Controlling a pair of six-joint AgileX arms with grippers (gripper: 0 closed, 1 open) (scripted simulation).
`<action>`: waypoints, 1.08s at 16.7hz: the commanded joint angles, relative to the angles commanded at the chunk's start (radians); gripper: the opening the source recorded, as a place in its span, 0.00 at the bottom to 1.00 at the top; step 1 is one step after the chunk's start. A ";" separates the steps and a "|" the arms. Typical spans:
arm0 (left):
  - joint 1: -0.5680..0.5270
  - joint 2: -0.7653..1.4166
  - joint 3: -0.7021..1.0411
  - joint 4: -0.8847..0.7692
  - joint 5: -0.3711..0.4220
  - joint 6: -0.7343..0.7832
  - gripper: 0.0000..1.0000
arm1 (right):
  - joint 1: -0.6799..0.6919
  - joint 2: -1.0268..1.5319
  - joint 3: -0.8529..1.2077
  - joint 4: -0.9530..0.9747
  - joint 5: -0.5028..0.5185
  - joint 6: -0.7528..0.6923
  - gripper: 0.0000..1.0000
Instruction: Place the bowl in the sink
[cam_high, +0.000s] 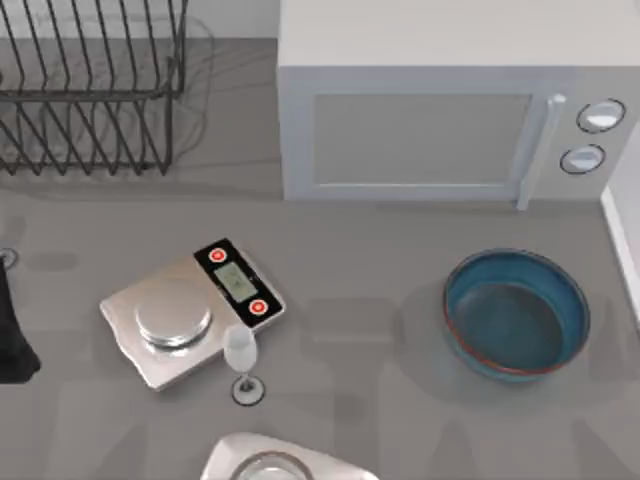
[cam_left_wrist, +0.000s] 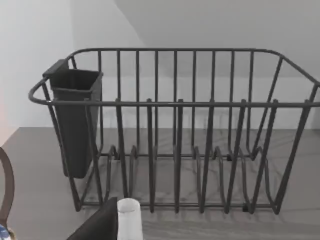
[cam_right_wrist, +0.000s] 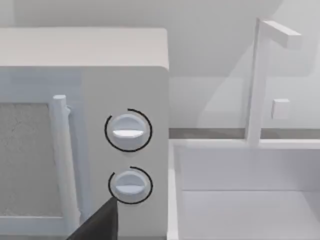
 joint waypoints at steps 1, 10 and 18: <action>0.000 0.000 0.000 0.000 0.000 0.000 1.00 | 0.000 0.000 0.000 0.000 0.000 0.000 1.00; 0.000 0.000 0.000 0.000 0.000 0.000 1.00 | 0.065 0.380 0.335 -0.284 -0.001 0.070 1.00; 0.000 0.000 0.000 0.000 0.000 0.000 1.00 | 0.176 1.160 0.904 -0.795 0.004 0.184 1.00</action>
